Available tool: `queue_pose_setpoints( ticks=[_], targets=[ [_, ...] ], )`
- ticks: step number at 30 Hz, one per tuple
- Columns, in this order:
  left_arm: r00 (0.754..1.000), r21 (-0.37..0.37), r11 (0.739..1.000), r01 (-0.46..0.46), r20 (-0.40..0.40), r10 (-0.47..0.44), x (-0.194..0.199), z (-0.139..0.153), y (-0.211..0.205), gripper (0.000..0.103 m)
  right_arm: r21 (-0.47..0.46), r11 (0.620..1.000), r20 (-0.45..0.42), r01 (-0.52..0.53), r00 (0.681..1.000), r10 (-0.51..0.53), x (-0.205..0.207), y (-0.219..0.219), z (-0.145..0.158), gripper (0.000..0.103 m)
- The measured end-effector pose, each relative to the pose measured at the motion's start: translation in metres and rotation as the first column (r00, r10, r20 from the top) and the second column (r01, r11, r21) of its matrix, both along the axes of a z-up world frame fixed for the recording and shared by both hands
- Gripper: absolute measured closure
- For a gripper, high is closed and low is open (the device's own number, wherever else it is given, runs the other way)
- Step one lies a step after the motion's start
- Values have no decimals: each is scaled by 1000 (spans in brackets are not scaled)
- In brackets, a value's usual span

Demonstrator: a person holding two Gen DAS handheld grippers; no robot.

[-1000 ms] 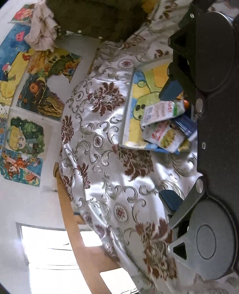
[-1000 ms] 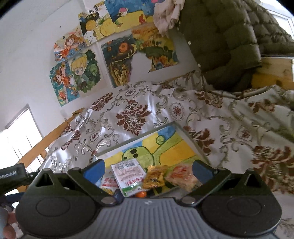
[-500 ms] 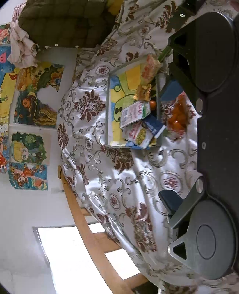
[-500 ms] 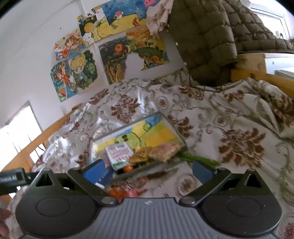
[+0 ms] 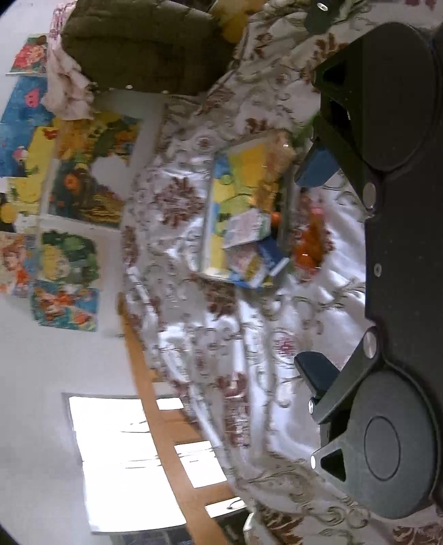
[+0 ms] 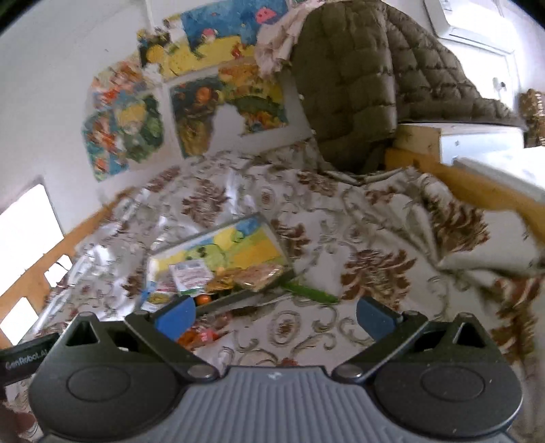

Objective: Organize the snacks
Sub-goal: 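Move the left tool to the orange dried-fruit bag while the right tool approaches the clear wrapper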

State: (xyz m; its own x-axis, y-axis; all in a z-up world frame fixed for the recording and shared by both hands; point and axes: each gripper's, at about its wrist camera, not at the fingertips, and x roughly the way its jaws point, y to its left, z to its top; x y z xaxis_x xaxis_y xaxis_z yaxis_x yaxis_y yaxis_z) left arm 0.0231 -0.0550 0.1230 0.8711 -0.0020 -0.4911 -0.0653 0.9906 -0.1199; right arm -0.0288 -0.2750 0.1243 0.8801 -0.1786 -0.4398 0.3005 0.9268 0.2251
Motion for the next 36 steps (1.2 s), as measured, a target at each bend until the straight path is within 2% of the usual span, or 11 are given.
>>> queue_pose_setpoints(
  ticks=[4,8,16,23,24,26,28,30,32,34,36],
  targets=[
    [1000,-28,1000,9,-2,-9,8,8,-10,1,-53,999,24,-2,1000,4,1,4,36,0],
    [998,-23,998,53,-15,-54,19,2,-9,1,-108,994,17,-1,1000,3,11,4,44,0],
    [983,58,982,179,-41,-177,76,-19,21,1,-90,996,-96,-3,995,-5,53,-5,15,0],
    [935,82,934,349,-95,-341,157,-41,53,1,-162,985,-208,-54,978,19,107,14,-11,0],
    [933,98,929,358,-84,-350,164,-45,57,1,-163,985,-223,-58,975,20,115,19,-15,0],
    [932,181,914,363,-58,-358,177,-54,60,1,-151,985,-247,-80,968,41,131,30,-23,0],
    [928,217,904,368,-34,-370,187,-62,64,1,-130,987,-270,-98,961,60,146,38,-27,0],
    [928,186,910,370,-23,-373,199,-69,72,1,-118,988,-296,-103,953,64,163,43,-28,0],
    [940,127,931,342,-37,-340,212,-76,80,1,-154,985,-312,-82,950,30,183,48,-30,0],
    [947,67,945,321,-46,-318,223,-83,89,1,-181,982,-281,-57,960,4,203,53,-39,0],
    [960,48,961,273,-81,-269,228,-88,99,1,-160,987,-266,-32,964,-12,214,54,-52,0]
  ],
)
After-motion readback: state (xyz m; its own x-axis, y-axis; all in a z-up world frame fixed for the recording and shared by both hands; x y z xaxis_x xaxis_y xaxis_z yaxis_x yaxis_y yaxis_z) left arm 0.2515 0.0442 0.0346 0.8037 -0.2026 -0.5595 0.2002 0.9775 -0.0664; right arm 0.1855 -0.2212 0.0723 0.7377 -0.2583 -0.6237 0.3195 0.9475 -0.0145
